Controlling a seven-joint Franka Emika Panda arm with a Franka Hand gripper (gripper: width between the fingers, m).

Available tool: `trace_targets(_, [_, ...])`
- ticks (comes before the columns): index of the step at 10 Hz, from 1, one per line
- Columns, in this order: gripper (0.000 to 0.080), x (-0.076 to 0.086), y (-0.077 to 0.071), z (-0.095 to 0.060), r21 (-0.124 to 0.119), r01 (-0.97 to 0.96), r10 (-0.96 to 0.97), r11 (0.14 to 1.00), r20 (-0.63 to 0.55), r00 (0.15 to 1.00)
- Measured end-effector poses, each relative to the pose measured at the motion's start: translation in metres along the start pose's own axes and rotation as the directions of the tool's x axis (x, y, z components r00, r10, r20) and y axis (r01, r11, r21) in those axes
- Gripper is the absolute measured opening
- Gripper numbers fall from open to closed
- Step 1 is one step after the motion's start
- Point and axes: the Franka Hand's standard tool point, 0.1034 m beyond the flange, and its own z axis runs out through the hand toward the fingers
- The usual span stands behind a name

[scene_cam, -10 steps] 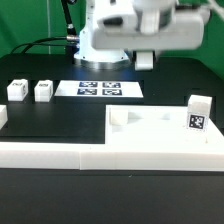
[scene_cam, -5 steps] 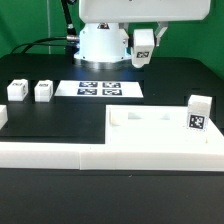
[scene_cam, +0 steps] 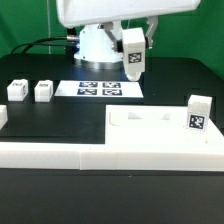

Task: Assemble square table

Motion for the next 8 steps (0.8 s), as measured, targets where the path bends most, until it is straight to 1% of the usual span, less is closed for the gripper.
trace_targets(1, [0.0288, 0.012, 0.006, -0.005, -0.019, -0.003, 0.002, 1.0, -0.06, 0.998])
trace_targets(2, [0.0288, 0.013, 0.011, -0.005, -0.052, 0.0, -0.007, 0.999, -0.132, 0.991])
trace_targets(3, [0.0288, 0.011, 0.017, -0.004, -0.09, 0.006, -0.024, 0.996, -0.202, 0.979])
trace_targets(4, [0.0288, 0.011, 0.023, -0.006, -0.127, 0.005, -0.039, 0.992, -0.269, 0.962])
trace_targets(5, [0.0288, 0.012, 0.028, -0.008, -0.159, 0.008, -0.059, 0.987, -0.317, 0.947])
trace_targets(6, [0.0288, 0.014, 0.039, -0.013, -0.219, 0.009, -0.098, 0.976, -0.399, 0.912])
trace_targets(7, [0.0288, 0.012, 0.046, -0.014, -0.255, -0.003, -0.115, 0.967, -0.448, 0.886])
trace_targets(8, [0.0288, 0.01, 0.044, -0.008, -0.242, 0.005, -0.11, 0.97, -0.424, 0.899])
